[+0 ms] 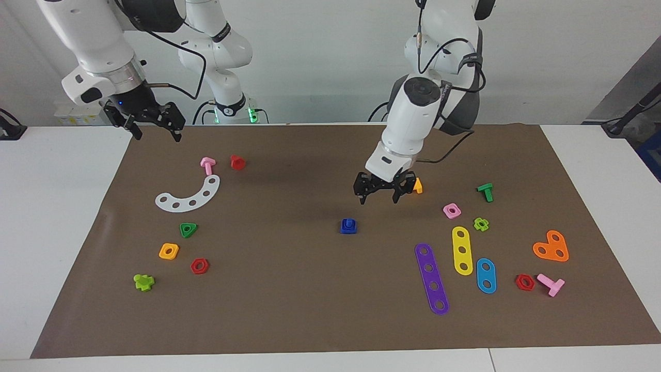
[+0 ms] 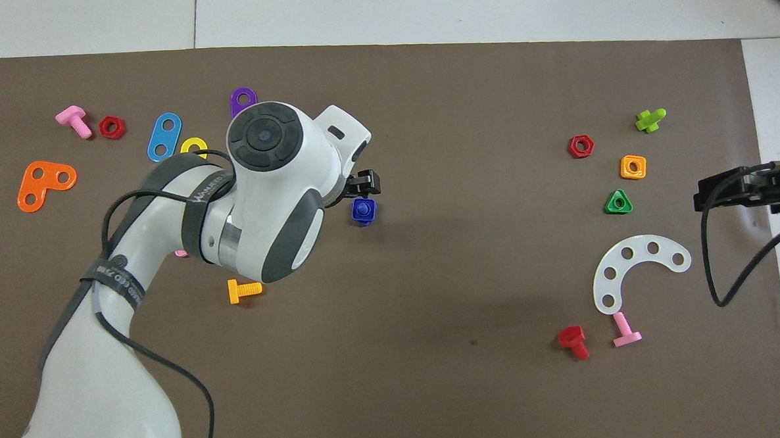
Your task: Unscrew and place screws in storage area
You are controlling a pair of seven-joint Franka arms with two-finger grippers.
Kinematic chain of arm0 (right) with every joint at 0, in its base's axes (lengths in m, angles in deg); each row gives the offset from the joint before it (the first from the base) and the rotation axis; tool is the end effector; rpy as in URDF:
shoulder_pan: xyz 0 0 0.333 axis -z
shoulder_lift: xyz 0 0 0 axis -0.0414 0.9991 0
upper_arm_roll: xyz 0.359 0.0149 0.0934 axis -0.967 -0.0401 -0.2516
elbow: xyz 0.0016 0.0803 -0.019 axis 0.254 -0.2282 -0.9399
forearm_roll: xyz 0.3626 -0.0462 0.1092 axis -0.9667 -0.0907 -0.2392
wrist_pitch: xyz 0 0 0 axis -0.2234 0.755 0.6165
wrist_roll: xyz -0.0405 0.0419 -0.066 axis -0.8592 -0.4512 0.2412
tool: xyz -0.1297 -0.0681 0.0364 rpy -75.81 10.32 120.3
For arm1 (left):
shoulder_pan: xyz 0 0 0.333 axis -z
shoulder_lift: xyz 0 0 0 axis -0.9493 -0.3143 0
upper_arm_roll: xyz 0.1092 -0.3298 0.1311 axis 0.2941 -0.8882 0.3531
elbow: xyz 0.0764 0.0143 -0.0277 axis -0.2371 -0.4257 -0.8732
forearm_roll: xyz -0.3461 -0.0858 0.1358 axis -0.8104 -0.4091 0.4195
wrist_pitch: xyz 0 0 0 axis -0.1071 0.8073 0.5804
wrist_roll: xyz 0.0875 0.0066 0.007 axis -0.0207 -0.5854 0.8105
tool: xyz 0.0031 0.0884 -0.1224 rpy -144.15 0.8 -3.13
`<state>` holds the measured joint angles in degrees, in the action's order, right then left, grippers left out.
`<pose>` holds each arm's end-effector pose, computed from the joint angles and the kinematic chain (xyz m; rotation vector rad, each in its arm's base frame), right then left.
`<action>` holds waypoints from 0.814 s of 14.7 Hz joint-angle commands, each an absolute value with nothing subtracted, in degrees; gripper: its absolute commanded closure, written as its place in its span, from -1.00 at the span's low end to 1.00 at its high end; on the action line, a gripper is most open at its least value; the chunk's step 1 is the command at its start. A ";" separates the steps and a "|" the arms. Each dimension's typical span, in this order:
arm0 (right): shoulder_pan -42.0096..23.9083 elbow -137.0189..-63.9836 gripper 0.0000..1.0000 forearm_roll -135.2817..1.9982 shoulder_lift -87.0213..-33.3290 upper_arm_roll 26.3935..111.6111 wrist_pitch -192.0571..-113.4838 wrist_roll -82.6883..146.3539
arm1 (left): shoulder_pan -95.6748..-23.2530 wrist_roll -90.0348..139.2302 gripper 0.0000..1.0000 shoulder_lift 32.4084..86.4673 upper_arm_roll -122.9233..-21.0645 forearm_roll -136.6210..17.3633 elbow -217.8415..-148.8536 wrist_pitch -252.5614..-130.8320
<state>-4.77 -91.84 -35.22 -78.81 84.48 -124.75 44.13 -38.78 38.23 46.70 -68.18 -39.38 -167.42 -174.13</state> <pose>0.5170 -0.0148 0.6270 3.1305 -0.1453 -0.0614 0.5805 -0.3744 0.4127 3.0366 -0.0198 0.0552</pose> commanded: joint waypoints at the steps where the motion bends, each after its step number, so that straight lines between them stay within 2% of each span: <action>1: -4.57 -93.17 -1.00 -35.26 -80.17 84.29 -125.26 42.91 | -36.44 39.30 -0.91 41.82 -66.86 -38.54 -164.24 -176.96; 12: -4.57 -93.17 -1.00 -35.26 -80.17 84.38 -125.26 42.91 | -35.82 37.72 -0.79 39.35 -67.30 -32.38 -169.42 -186.55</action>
